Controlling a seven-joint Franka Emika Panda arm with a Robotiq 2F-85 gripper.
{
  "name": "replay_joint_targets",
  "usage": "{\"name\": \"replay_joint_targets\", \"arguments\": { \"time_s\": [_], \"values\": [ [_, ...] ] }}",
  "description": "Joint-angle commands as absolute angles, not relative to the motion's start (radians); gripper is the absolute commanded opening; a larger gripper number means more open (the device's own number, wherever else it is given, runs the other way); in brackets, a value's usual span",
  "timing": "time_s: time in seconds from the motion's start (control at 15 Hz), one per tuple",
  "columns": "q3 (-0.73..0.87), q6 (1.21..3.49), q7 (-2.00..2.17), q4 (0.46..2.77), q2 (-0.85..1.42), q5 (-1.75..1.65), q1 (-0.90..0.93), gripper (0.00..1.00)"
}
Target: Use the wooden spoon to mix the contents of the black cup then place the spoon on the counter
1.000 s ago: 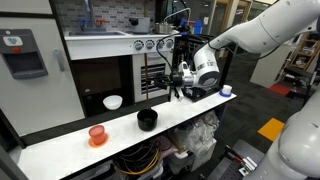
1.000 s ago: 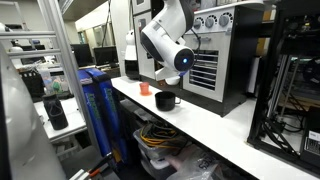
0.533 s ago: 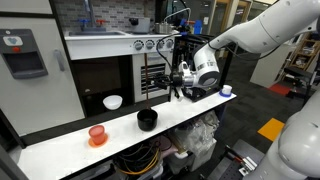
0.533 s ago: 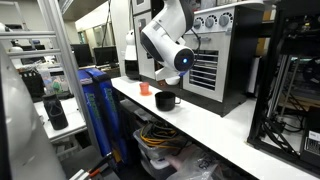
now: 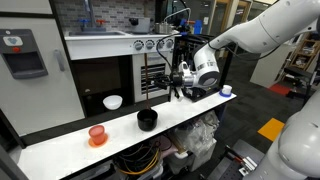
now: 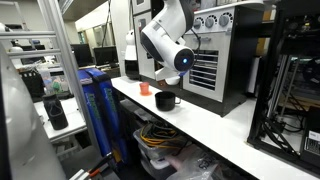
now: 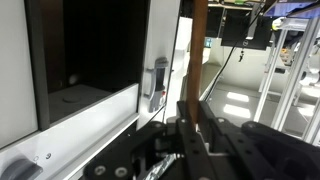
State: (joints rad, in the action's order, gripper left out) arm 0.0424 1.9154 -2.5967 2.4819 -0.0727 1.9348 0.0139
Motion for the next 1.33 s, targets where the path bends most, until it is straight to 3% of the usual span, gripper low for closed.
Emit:
{"name": "replay_joint_targets", "arguments": {
  "time_s": [0.0, 1.27],
  "values": [
    [0.030, 1.902, -2.603, 2.483, -0.069, 1.952, -0.004, 0.04],
    [0.029, 1.933, -2.609, 2.351, 0.112, 2.025, 0.012, 0.04]
  ]
}}
